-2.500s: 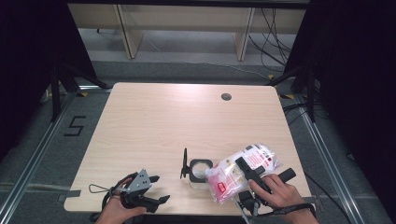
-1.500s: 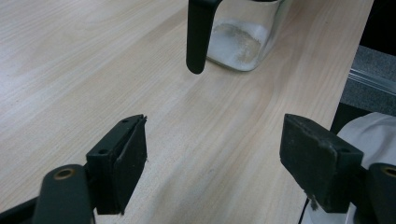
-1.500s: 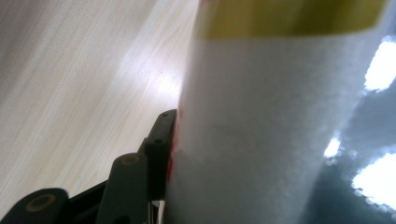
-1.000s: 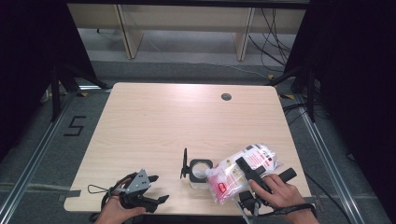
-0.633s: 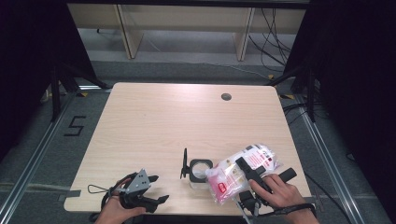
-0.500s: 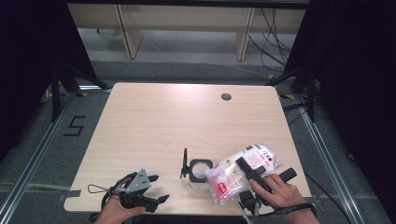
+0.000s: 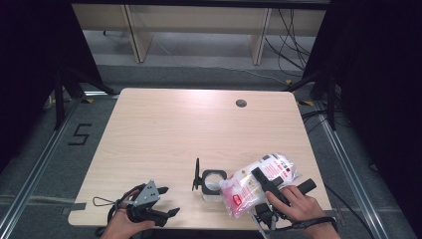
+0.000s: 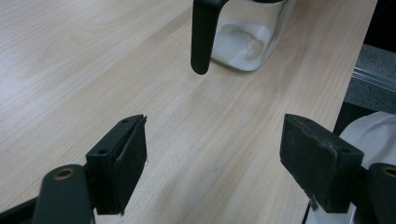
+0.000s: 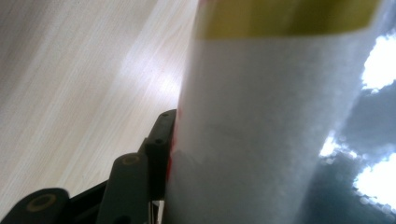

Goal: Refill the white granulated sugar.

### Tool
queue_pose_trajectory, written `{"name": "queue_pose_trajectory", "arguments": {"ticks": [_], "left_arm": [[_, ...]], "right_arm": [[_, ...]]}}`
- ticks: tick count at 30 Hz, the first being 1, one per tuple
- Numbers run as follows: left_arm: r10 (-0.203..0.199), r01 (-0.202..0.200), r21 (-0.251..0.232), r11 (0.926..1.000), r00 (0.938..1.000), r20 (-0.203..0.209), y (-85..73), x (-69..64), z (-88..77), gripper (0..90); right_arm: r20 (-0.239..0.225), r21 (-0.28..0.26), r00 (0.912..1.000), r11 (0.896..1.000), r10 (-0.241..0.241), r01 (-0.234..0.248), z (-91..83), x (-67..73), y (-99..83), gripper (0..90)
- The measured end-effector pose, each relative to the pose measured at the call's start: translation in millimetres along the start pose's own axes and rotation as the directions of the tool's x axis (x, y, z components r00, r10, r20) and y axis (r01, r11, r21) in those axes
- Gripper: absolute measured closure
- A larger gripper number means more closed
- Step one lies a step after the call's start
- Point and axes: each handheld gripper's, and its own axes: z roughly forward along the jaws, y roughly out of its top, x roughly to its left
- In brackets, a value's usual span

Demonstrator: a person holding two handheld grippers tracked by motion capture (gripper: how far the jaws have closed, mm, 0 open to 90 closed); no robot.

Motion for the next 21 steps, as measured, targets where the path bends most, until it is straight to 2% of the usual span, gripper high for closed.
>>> {"name": "queue_pose_trajectory", "arguments": {"ticks": [1,2,4,6,7,8,10,11,12,14,18,19,21], "left_arm": [[0.001,-0.001,-0.001,1.0000,1.0000,0.004,0.4,0.0,0.4,22.7],[-0.018,0.018,0.004,0.9998,0.9998,0.005,0.0,-1.2,0.7,22.7],[-0.011,0.011,0.002,0.9999,0.9999,-0.001,-1.6,-1.2,1.4,22.7],[-0.004,0.004,0.002,1.0000,1.0000,0.000,0.0,-0.5,0.8,22.7],[-0.019,0.019,0.001,0.9998,0.9998,0.004,-0.2,-1.0,0.7,22.7],[-0.018,0.018,0.002,0.9998,0.9998,0.003,-0.2,-1.0,0.6,22.7],[-0.014,0.014,-0.012,0.9998,0.9999,0.000,-1.6,-1.3,1.8,22.7],[0.008,-0.008,-0.012,0.9999,1.0000,0.002,-1.1,0.0,1.6,22.7],[-0.018,0.018,0.002,0.9998,0.9998,-0.002,-0.6,-1.2,0.7,22.7],[-0.015,0.015,-0.002,0.9999,0.9999,0.005,-0.1,-1.1,1.3,22.7],[-0.006,0.006,-0.006,1.0000,1.0000,-0.002,-1.2,-1.1,1.4,22.7],[-0.021,0.021,-0.002,0.9998,0.9998,0.004,-0.4,-1.4,1.0,22.7],[-0.016,0.016,-0.005,0.9999,0.9999,0.001,-1.0,-1.7,1.5,22.7]], "right_arm": [[0.002,-0.003,1.0000,1.000,-0.004,0.004,0.2,-0.1,0.0,53.3],[0.004,-0.012,0.9996,1.000,-0.027,0.027,1.1,-1.7,0.0,53.3],[-0.003,0.008,1.0000,1.000,-0.008,0.008,-0.4,-0.8,-0.2,53.3],[-0.004,0.003,1.0000,1.000,-0.008,0.008,-0.3,-0.8,-0.2,53.3],[-0.009,0.006,0.9998,1.000,-0.018,0.018,-0.5,-1.9,0.2,53.3],[-0.002,-0.008,0.9992,0.999,-0.039,0.039,0.4,-3.0,-0.1,53.3],[0.003,0.005,0.9999,1.000,-0.011,0.011,-0.3,-0.8,0.0,53.3],[0.001,0.009,1.0000,1.000,-0.009,0.009,-0.5,-0.7,0.1,53.3],[-0.001,0.011,0.9999,1.000,-0.015,0.015,-0.9,-1.2,0.5,53.3],[-0.010,0.017,0.9997,1.000,-0.022,0.022,-2.3,-2.2,1.2,53.3],[0.007,0.016,0.9998,1.000,-0.017,0.017,-2.7,-1.9,1.3,53.3],[-0.008,0.028,0.9996,0.999,-0.029,0.029,-3.6,-3.2,1.6,53.3],[-0.009,0.022,0.9997,1.000,-0.023,0.023,-3.2,-2.7,1.1,53.3]]}}
